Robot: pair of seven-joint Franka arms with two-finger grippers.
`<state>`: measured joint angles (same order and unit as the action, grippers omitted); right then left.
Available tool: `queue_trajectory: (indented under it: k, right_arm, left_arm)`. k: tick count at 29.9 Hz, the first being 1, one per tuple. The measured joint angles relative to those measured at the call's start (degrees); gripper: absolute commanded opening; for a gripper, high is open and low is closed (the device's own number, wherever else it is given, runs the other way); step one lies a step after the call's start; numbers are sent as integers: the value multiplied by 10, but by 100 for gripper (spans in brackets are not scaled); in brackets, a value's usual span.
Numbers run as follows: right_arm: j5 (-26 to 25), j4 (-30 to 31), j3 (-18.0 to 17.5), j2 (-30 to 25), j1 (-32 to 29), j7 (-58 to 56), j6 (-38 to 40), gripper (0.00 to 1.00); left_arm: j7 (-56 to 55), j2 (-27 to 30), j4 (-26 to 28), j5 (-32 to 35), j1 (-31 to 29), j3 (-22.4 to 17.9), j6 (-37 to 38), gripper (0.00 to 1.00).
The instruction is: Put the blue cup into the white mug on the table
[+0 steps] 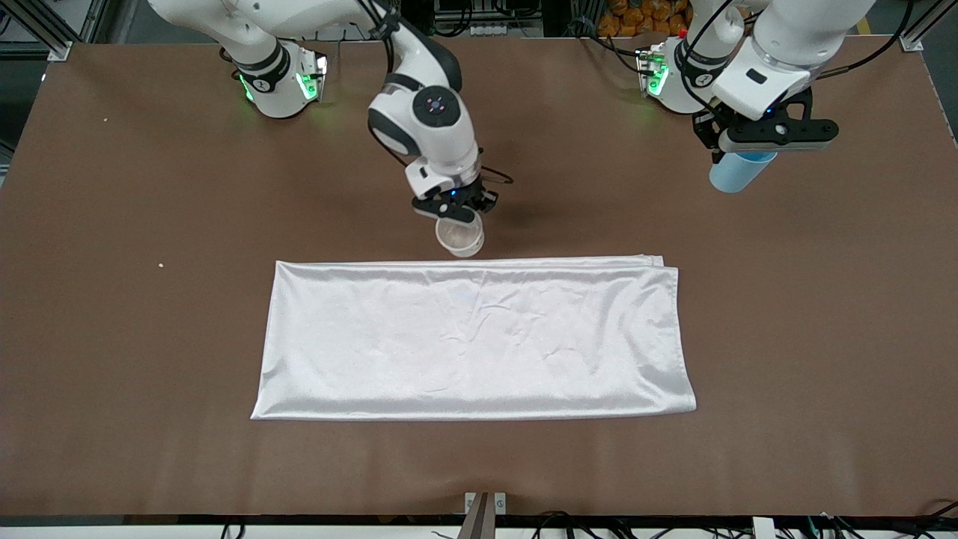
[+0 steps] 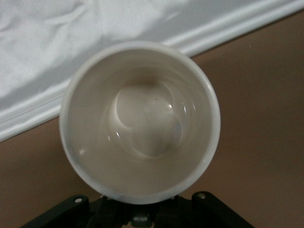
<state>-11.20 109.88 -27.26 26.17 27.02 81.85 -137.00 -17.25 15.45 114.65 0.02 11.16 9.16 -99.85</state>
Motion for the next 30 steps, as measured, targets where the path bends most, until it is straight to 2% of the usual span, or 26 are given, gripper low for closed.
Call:
queue_trajectory:
  k: [10,18,19,21,24,25,26,30]
  right_arm:
    - [-99,5,1,19,59,204,-6,4]
    - [-162,5,1,59,72,288,-22,9]
    - [-167,5,1,63,73,296,-23,14]
    - [-174,5,1,69,76,308,-26,36]
    - [-179,5,1,74,78,318,-27,77]
    - [-179,4,1,74,77,320,-27,95]
    - [-179,4,1,74,77,321,-26,100]
    - [-180,2,2,74,77,324,-25,100]
  left_arm:
    - [25,-4,1,-13,-2,-12,-1,0]
    - [46,-7,-7,-14,1,-9,-2,0]
    - [48,-8,-8,-14,2,-8,-2,0]
    - [50,-10,-12,-14,3,-2,-3,0]
    - [49,-17,-22,-14,5,14,-3,0]
    - [49,-19,-24,-15,5,19,-3,0]
    - [49,-21,-27,-15,6,24,-3,0]
    - [49,-29,-34,-15,9,40,-3,0]
